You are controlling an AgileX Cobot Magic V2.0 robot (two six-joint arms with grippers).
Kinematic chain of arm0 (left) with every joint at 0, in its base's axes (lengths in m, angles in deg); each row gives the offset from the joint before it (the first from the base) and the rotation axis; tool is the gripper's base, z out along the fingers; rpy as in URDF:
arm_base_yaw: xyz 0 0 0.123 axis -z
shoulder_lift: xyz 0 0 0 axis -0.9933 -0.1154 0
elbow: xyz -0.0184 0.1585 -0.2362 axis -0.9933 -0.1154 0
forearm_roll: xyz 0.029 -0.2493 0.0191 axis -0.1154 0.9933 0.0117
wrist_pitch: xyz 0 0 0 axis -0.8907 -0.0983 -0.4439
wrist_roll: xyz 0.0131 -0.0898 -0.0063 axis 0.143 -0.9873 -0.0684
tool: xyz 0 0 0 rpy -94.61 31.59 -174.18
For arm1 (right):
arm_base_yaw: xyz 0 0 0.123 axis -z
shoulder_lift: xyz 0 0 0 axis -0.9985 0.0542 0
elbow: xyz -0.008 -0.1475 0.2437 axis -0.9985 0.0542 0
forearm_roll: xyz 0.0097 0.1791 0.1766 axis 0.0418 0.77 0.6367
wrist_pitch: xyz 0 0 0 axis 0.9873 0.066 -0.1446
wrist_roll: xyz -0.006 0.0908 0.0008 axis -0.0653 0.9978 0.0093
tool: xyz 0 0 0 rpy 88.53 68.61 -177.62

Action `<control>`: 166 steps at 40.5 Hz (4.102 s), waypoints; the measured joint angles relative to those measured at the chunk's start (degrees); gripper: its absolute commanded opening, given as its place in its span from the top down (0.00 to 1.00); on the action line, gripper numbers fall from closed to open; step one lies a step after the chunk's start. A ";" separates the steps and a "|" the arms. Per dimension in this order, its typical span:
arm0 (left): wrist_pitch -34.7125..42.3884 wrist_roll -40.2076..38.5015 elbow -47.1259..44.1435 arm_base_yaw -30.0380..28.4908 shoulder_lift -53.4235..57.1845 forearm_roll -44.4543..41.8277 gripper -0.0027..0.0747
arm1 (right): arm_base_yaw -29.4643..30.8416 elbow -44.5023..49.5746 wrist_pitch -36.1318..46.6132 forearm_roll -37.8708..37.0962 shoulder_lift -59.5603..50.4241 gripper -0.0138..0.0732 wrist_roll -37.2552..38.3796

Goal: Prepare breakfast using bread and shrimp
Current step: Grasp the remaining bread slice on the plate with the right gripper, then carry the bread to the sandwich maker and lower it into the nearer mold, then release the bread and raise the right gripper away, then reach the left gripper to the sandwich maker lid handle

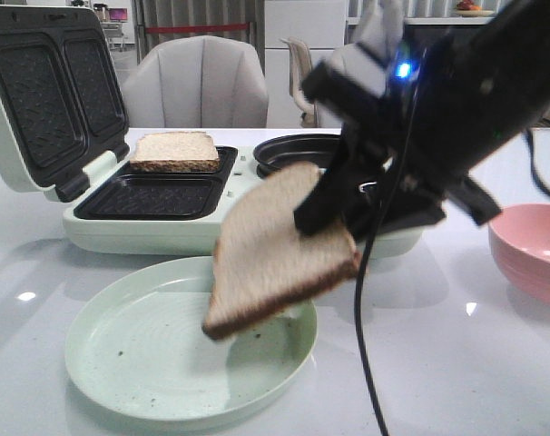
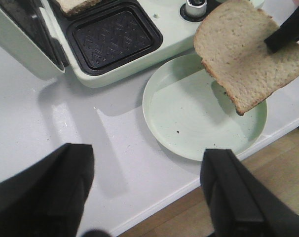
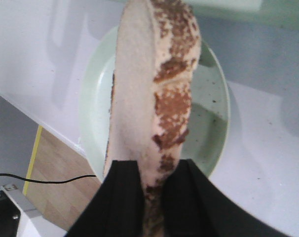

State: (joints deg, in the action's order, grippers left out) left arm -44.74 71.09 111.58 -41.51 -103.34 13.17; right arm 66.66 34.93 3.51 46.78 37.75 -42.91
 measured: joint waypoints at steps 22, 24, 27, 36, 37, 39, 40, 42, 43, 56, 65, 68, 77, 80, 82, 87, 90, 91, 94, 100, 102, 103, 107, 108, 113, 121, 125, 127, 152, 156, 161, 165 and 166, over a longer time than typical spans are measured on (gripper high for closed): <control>0.00 0.09 0.00 0.00 0.00 0.00 0.31 | -3.36 -16.20 3.10 14.37 7.37 0.76 -13.31; 0.00 0.09 0.00 0.00 0.00 0.00 0.31 | -3.53 -18.98 3.10 15.21 10.47 0.76 -13.57; 0.00 0.09 0.00 0.00 0.00 0.00 0.31 | -3.53 -23.67 3.10 15.80 14.81 0.76 -13.97; 0.00 0.09 0.00 0.00 0.00 -0.10 0.31 | -3.53 -35.01 2.16 17.40 26.13 0.76 -14.24; 0.00 0.09 0.00 0.00 0.00 -0.10 0.31 | -3.53 -35.91 1.87 17.40 27.31 0.76 -14.24; 0.00 0.09 0.00 0.00 0.00 -0.10 0.31 | -3.67 -38.13 1.49 17.45 29.26 0.73 -14.24; 0.00 0.09 0.00 0.00 0.00 -0.10 0.31 | -3.71 -38.85 1.38 17.45 30.01 0.70 -14.24; 0.00 0.09 0.00 0.00 0.00 -0.10 0.31 | -3.81 -40.29 1.10 17.45 31.82 0.62 -14.24; 0.00 0.09 0.00 0.00 0.00 -0.10 0.31 | -3.81 -41.03 0.99 17.45 32.43 0.56 -14.24; 0.00 0.09 0.00 0.00 0.00 -0.10 0.31 | -3.99 -43.13 -0.01 17.45 35.47 0.22 -14.24; 0.00 0.09 0.00 0.00 0.00 -0.10 0.31 | -3.99 -43.75 -2.13 17.54 35.47 0.22 -14.24; 0.00 0.09 0.00 0.00 0.00 -0.10 0.31 | -3.61 -43.75 -2.84 16.92 35.47 0.22 -14.38; 0.00 0.09 0.00 0.00 0.00 -0.10 0.31 | -3.08 -43.75 -4.16 2.28 30.09 0.22 -11.05; 0.00 0.12 0.00 0.00 0.00 -0.10 0.31 | -3.08 -43.75 -5.30 -6.33 26.15 0.22 -6.69; 0.00 0.12 0.00 0.00 0.00 -0.10 0.31 | -3.08 -43.75 -6.47 -13.31 23.42 0.22 -3.18; 0.00 0.12 0.00 0.00 0.00 -0.10 0.31 | -3.08 -42.42 -9.60 -31.34 15.81 0.22 8.07; 0.00 0.12 0.00 0.00 0.00 -0.10 0.31 | -3.08 -39.30 -10.65 -39.50 11.08 0.22 13.79; 0.00 0.12 0.00 0.00 0.00 -0.10 0.31 | -3.08 -37.73 -10.82 -41.73 9.07 0.22 14.96; 0.00 0.12 0.00 0.00 0.00 -0.10 0.31 | -3.08 -32.44 -10.81 -45.91 3.38 0.22 18.32; 0.00 0.12 0.00 0.00 0.00 -0.10 0.31 | -3.08 -21.05 -9.85 -48.61 -8.10 0.22 20.43; 0.00 0.12 0.00 0.00 0.00 -0.10 0.31 | -2.91 -17.41 -9.33 -48.86 -11.61 0.22 20.66; 0.00 0.12 0.00 0.00 0.00 -0.10 0.31 | -2.80 -15.40 -9.19 -48.97 -13.53 0.22 20.76; 0.00 0.12 0.00 0.00 0.00 -0.10 0.31 | -1.81 -8.82 -9.16 -49.44 -19.47 0.22 22.52; 0.00 0.12 0.00 0.00 0.00 -0.10 0.31 | -1.47 -7.50 -9.16 -49.54 -21.19 0.22 22.98; 0.00 0.12 0.00 0.00 0.00 -0.10 0.31 | 1.05 -0.46 -9.61 -51.31 -27.90 0.22 25.50; 0.00 0.12 0.00 0.00 0.00 -0.10 0.31 | 2.88 8.57 -10.53 -52.08 -36.51 0.22 26.46; 0.00 0.12 0.00 0.00 0.00 -0.10 0.31 | 2.88 10.16 -11.34 -52.08 -39.09 0.22 26.48; 0.00 0.12 0.00 0.00 0.00 -0.10 0.31 | 2.88 10.37 -11.99 -52.08 -39.64 0.22 26.48; -11.35 0.35 8.97 -13.11 -19.94 -6.17 0.31 | 2.88 10.42 -13.22 -52.08 -40.00 0.22 26.57; -9.03 3.42 9.81 -22.78 -22.58 -3.79 0.31 | 2.88 10.42 -13.22 -52.08 -40.00 0.22 26.57; -5.62 11.64 11.24 -34.70 -25.51 6.39 0.31 | 2.88 10.42 -13.22 -52.08 -40.00 0.22 26.57; -3.76 19.74 12.69 -42.26 -27.64 16.93 0.39 | 2.88 10.42 -13.24 -52.08 -40.00 0.22 26.57; -3.47 21.41 13.13 -43.63 -28.20 19.15 0.41 | 2.88 10.42 -13.24 -52.08 -40.00 0.22 26.57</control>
State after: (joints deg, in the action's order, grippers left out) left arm -48.21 92.50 124.71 -85.14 -131.54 32.32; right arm 69.54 45.35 -9.74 -5.30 -2.25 -16.33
